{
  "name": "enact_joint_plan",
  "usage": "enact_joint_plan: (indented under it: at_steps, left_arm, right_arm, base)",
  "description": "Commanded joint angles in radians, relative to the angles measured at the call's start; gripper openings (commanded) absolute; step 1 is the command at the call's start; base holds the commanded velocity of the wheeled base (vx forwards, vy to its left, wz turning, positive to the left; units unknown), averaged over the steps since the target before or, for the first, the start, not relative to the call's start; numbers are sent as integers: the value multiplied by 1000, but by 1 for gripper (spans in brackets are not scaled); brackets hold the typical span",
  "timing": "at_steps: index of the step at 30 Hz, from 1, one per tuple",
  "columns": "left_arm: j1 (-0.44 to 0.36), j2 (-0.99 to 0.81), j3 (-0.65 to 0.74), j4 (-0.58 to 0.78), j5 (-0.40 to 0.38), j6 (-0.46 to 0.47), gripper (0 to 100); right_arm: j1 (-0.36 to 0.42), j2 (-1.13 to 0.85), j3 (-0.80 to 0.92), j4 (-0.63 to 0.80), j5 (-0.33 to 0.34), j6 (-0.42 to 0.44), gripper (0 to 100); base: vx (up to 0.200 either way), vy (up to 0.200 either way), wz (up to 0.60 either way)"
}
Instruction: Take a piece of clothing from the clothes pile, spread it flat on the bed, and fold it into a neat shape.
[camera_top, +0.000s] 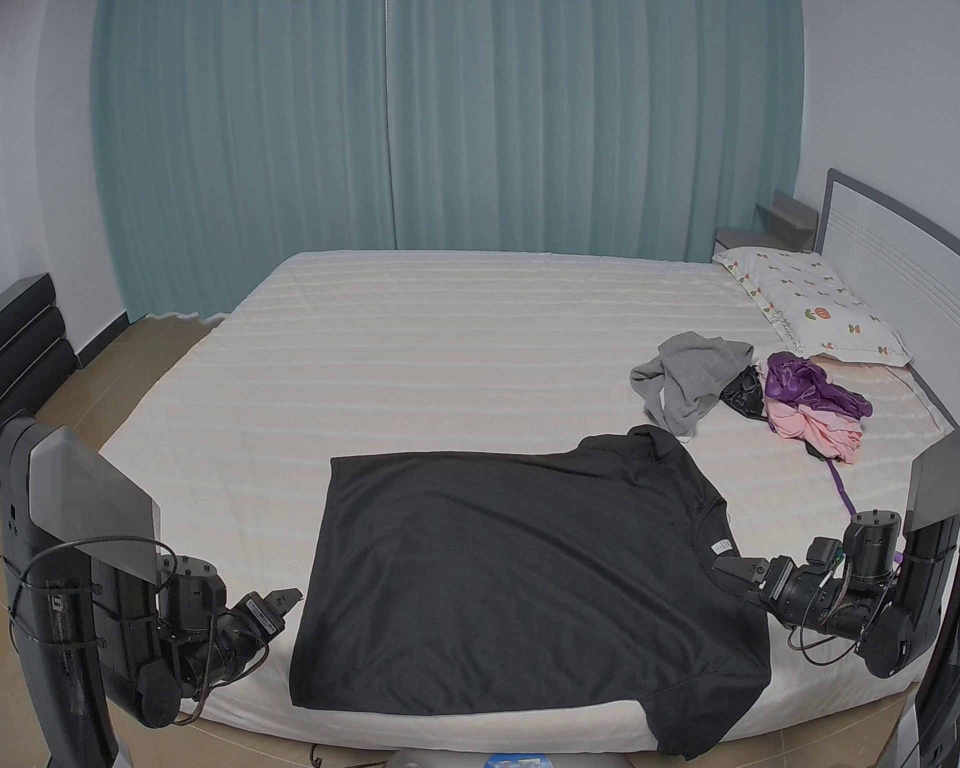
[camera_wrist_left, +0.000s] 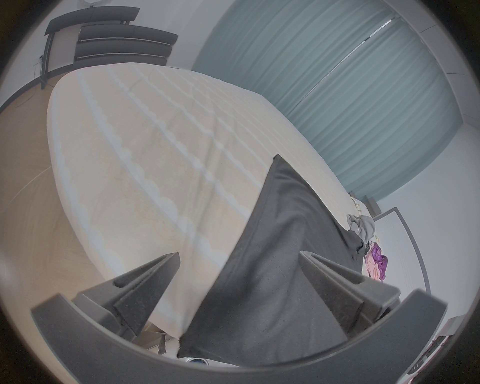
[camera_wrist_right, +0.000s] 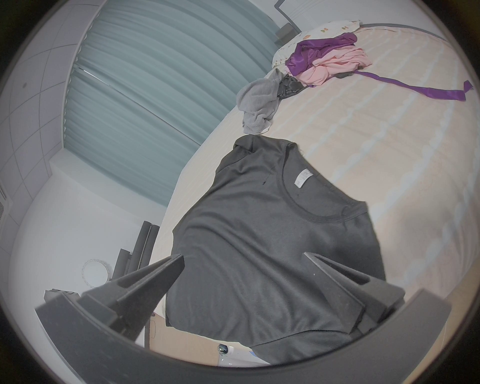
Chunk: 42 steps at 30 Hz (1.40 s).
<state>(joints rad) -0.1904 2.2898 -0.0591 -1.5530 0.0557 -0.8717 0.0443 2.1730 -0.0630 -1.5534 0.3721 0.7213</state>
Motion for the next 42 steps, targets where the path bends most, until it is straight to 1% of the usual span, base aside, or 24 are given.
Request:
enact_joint_plan:
  at_steps: [1, 9, 13, 18, 25, 29, 32, 34, 37, 42]
  left_arm:
    - [0, -6, 1, -16, -1, -1, 100]
    - [2, -21, -2, -16, 1, -1, 100]
    - [2, -62, -13, -16, 1, -52, 100]
    - [0, -70, -21, -16, 1, -52, 100]
    - [2, -66, -71, -16, -2, -47, 100]
    - [0, -61, -159, 16, -2, -20, 100]
    - [0, -52, -252, 90, -2, 26, 100]
    - [0, -44, -324, 148, -2, 31, 100]
    - [0, -41, -459, 280, -10, 33, 100]
    - [11, 16, -766, 559, -11, 36, 100]
  right_arm:
    - [0, 10, 0, -13, 1, 0, 100]
    - [0, 13, -1, -13, 1, 0, 100]
    - [2, 13, -3, -13, 1, 0, 100]
    - [8, 13, -3, -13, 1, 1, 100]
    - [8, 13, -8, -13, 1, 1, 100]
    - [11, 13, -9, -13, 1, 1, 100]
    - [16, 16, -9, -13, 1, 3, 100]
    - [16, 21, -9, -13, 1, 6, 100]
    - [16, 31, -11, -13, 1, 7, 100]
    - [22, 57, -15, -13, -1, 7, 100]
  base:
    - [0, 0, 0]
    - [0, 0, 0]
    - [0, 0, 0]
    - [0, 0, 0]
    - [0, 0, 0]
    - [0, 0, 0]
    - [0, 0, 0]
    - [0, 0, 0]
    - [0, 0, 0]
    - [0, 0, 0]
